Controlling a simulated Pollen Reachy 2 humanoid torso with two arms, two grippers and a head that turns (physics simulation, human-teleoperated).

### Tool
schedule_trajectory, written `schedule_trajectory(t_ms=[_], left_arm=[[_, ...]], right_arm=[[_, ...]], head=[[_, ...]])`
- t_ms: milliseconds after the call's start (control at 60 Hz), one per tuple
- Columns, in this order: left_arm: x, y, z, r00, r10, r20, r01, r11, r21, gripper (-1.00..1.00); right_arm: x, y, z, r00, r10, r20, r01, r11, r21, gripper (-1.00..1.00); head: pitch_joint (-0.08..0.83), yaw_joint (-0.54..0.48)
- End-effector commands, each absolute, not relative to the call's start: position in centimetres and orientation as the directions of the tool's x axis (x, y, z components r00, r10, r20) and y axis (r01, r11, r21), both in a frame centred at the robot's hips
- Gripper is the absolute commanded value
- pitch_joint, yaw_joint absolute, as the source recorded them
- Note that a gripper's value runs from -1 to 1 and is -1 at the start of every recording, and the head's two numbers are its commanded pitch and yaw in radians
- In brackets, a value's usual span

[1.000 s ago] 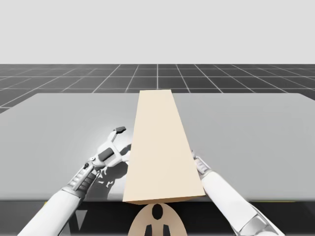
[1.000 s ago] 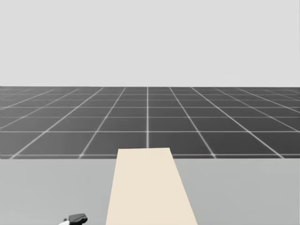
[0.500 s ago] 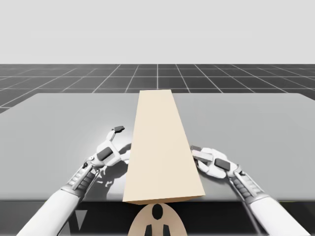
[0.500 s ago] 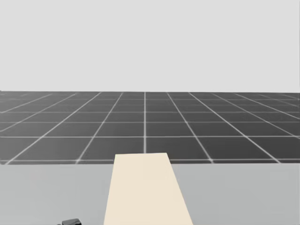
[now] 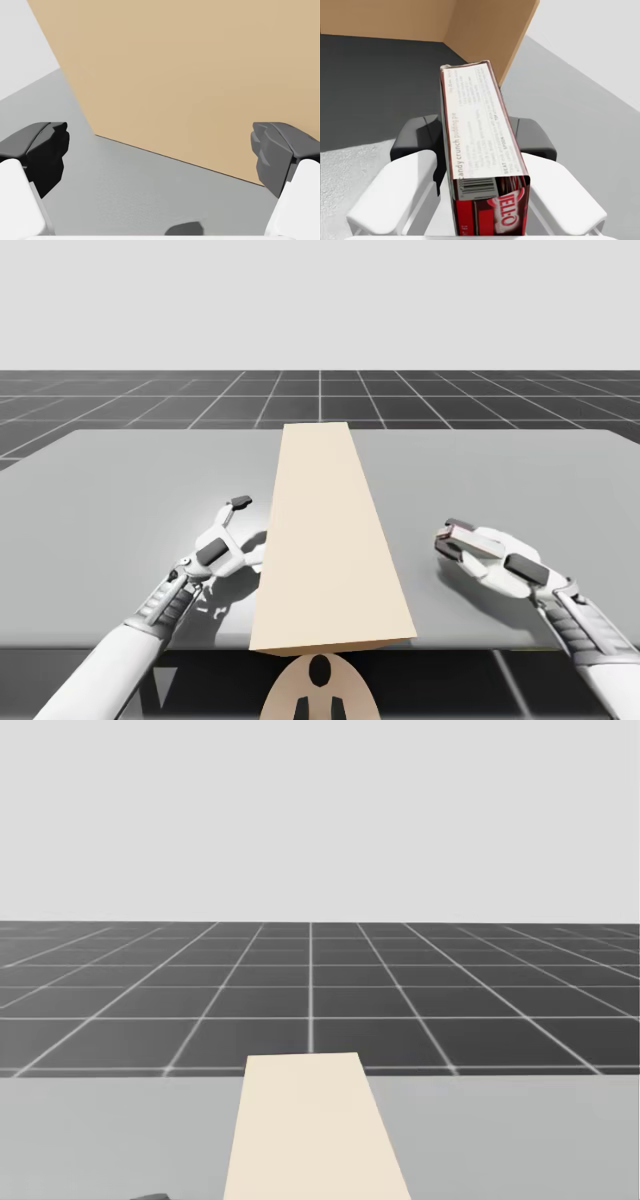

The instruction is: Retrieve the object from inside the box.

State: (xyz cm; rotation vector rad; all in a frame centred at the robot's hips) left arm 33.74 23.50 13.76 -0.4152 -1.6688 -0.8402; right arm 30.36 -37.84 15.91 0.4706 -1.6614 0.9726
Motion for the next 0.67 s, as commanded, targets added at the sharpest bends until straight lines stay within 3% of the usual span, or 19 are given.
schedule_trajectory(t_ms=[17,167,317,517,667], left_arm=[[33.8,23.6,13.7,-0.273,-0.157,0.949,0.665,0.682,0.304,-1.00],[33.9,23.7,13.8,-0.273,-0.155,0.949,0.661,0.687,0.302,-1.00],[33.9,23.8,13.9,-0.277,-0.154,0.949,0.658,0.689,0.304,-1.00],[34.0,24.0,13.9,-0.276,-0.149,0.950,0.651,0.697,0.299,-1.00],[34.2,24.1,13.9,-0.275,-0.146,0.950,0.646,0.704,0.295,-1.00]], right_arm=[[31.9,-40.0,20.4,-0.514,-0.048,0.856,-0.725,0.557,-0.404,1.00],[32.0,-41.7,24.1,-0.554,0.033,0.832,-0.685,0.550,-0.478,1.00],[31.6,-44.8,28.2,-0.594,0.113,0.797,-0.621,0.566,-0.543,1.00],[31.7,-48.1,31.1,-0.617,0.194,0.763,-0.540,0.601,-0.589,1.00],[32.0,-48.8,34.1,-0.676,0.232,0.699,-0.447,0.625,-0.640,1.00]], head=[[0.056,-0.02],[0.059,-0.02],[0.055,-0.02],[0.053,-0.01],[0.055,-0.01]])
